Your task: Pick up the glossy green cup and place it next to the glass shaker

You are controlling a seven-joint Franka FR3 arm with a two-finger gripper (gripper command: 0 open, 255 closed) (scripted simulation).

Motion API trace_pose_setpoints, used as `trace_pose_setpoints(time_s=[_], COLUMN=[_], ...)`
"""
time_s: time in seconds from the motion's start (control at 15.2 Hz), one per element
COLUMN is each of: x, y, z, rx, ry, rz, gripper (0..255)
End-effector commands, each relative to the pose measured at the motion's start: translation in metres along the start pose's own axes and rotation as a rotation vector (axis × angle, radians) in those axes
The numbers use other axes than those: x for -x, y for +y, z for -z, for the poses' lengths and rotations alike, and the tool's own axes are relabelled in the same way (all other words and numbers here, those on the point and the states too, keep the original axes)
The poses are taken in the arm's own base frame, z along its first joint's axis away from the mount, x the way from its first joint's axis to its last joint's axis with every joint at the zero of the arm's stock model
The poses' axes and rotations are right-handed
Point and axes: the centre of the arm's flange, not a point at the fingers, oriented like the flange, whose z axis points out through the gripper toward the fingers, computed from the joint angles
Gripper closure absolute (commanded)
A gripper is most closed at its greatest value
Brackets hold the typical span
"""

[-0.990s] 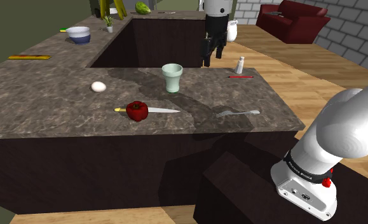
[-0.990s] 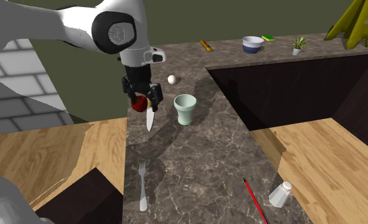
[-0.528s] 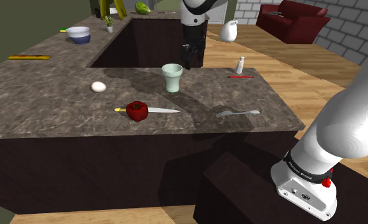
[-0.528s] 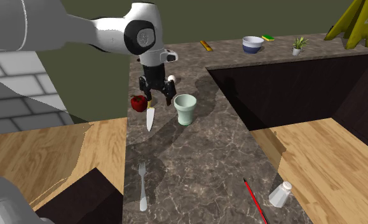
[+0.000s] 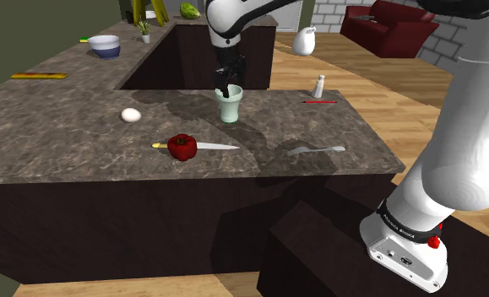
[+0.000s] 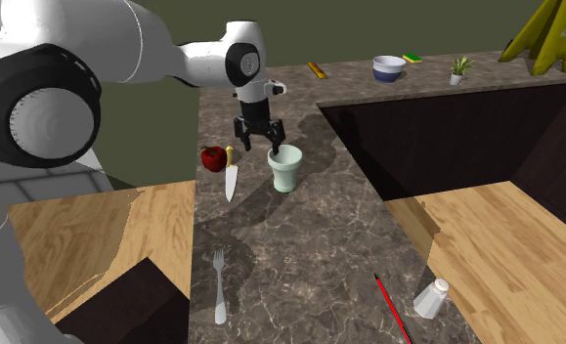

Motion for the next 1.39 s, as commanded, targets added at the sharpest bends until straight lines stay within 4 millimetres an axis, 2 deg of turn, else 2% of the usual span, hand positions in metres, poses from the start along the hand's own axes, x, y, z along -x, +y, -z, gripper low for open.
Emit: trace_pose_setpoints(time_s=[0.0,0.2,0.73,1.19,1.25,1.32], x=[-0.025,-0.059,-0.059,-0.059,-0.059,-0.059], y=[-0.006,-0.012,-0.01,-0.01,-0.01,-0.01], z=[-0.01,-0.023,-0.063,-0.063,-0.063,-0.063], rx=[0.014,0.033,0.032,0.033,0.033,0.033], ry=[-0.002,-0.005,-0.005,-0.006,-0.006,-0.006], rz=[0.01,0.023,0.023,0.023,0.023,0.023], gripper=[0,0,0,0,255,255])
